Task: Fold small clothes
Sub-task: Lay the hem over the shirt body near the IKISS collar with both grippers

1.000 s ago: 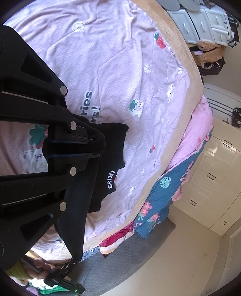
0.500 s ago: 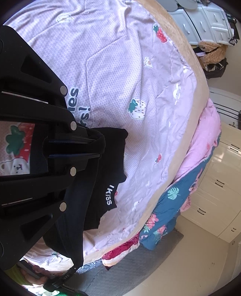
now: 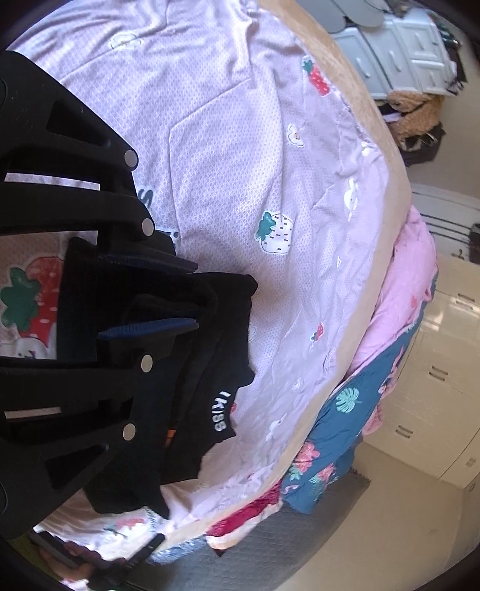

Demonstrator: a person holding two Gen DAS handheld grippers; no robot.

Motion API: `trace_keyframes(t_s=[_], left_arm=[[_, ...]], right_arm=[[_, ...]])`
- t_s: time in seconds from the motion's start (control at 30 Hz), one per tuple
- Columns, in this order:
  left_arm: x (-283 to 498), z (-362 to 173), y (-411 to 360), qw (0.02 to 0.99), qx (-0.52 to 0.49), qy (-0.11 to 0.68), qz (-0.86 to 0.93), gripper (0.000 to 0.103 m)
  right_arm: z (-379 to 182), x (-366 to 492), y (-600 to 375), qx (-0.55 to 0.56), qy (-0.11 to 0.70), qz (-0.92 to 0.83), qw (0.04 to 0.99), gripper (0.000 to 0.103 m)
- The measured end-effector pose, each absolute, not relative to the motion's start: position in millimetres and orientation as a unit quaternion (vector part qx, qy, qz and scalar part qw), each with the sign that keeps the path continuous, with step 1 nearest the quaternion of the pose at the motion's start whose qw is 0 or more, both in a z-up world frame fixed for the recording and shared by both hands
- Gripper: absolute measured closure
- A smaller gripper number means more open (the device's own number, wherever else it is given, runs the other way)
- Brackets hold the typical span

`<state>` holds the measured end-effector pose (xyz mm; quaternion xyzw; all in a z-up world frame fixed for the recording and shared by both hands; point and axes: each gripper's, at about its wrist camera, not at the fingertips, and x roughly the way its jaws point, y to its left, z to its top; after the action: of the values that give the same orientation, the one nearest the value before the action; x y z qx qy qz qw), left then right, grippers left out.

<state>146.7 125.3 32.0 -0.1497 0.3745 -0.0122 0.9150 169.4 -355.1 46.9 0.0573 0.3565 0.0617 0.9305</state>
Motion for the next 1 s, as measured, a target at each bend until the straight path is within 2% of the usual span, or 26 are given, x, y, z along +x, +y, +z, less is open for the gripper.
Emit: trace_keyframes(t_s=[0.13,0.17,0.2,0.23,0.27,0.47,0.63,1.0], left_arm=[[134.8,19.9,111.6,0.911,-0.126,0.39,-0.031,0.086],[133.0,15.4,107.9,0.91,-0.12,0.396,-0.035,0.086],[131.0,10.9,104.3,0.908,-0.115,0.401,-0.04,0.09],[129.6,5.4,100.7,0.905,-0.11,0.408,-0.045,0.097],[128.0,-1.3,95.6,0.902,-0.101,0.416,-0.049,0.1],[134.1,-21.9,74.7,0.898,-0.058,0.432,-0.05,0.1],[160.1,-31.5,68.5,0.894,-0.045,0.443,-0.043,0.1],[208.5,-36.7,73.0,0.898,-0.074,0.431,-0.04,0.1]], right_arm=[[45.4,155.8,-340.2,0.051,0.355,0.082,0.93,0.066],[43.3,152.5,-332.5,0.045,0.362,0.097,0.926,0.07],[40.7,149.7,-326.2,0.039,0.367,0.106,0.923,0.084],[38.7,148.1,-322.0,0.034,0.371,0.111,0.921,0.089],[32.6,145.4,-312.4,0.024,0.384,0.121,0.915,0.093],[0.9,149.1,-283.4,-0.01,0.438,0.118,0.891,0.095],[-31.5,179.6,-281.7,0.007,0.481,0.091,0.872,0.095],[-41.1,236.4,-275.6,0.037,0.475,0.073,0.876,0.097]])
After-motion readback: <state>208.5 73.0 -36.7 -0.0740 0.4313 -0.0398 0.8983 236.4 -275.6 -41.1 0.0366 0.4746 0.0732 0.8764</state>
